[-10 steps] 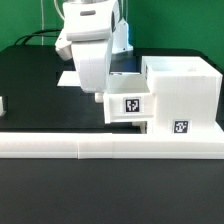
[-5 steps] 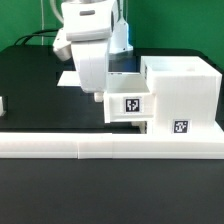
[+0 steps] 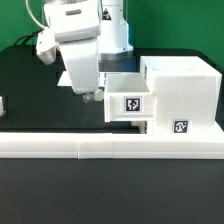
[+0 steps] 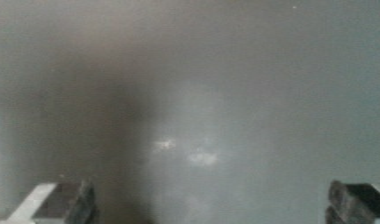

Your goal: Assemble drawer

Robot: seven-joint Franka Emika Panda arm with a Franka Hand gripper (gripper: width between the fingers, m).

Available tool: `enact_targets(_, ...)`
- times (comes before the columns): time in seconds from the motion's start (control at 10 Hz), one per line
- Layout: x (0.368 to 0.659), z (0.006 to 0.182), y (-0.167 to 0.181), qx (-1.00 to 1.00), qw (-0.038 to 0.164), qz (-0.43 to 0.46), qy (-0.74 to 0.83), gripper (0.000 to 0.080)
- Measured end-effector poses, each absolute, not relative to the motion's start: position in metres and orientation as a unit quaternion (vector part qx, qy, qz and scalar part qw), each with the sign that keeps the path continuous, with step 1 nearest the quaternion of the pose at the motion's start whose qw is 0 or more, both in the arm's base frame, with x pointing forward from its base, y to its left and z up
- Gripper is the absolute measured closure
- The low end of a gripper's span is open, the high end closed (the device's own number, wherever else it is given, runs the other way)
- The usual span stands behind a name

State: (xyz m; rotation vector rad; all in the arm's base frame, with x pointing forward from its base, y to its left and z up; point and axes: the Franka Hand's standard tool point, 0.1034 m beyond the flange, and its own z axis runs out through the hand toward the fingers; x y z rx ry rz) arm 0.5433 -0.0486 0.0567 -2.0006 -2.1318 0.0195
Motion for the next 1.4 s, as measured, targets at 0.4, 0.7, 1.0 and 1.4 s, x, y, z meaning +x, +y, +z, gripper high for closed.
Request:
enact_targets(0.4, 0.55, 0.059, -0.018, -0.702, 0.107, 0.01, -0.704, 0.0151)
enact_targets(0.7, 0.552, 0.054, 0.015, -0.715, 0.107, 0.007, -0.691, 0.0151)
enact_targets(1.0, 0.552, 0.053, 0.01, -0.718, 0.102, 0.012, -0.688, 0.0151)
enact_targets(1.4, 0.551, 0.058, -0.028, -0.712, 0.112, 0.029, -0.693, 0.0151)
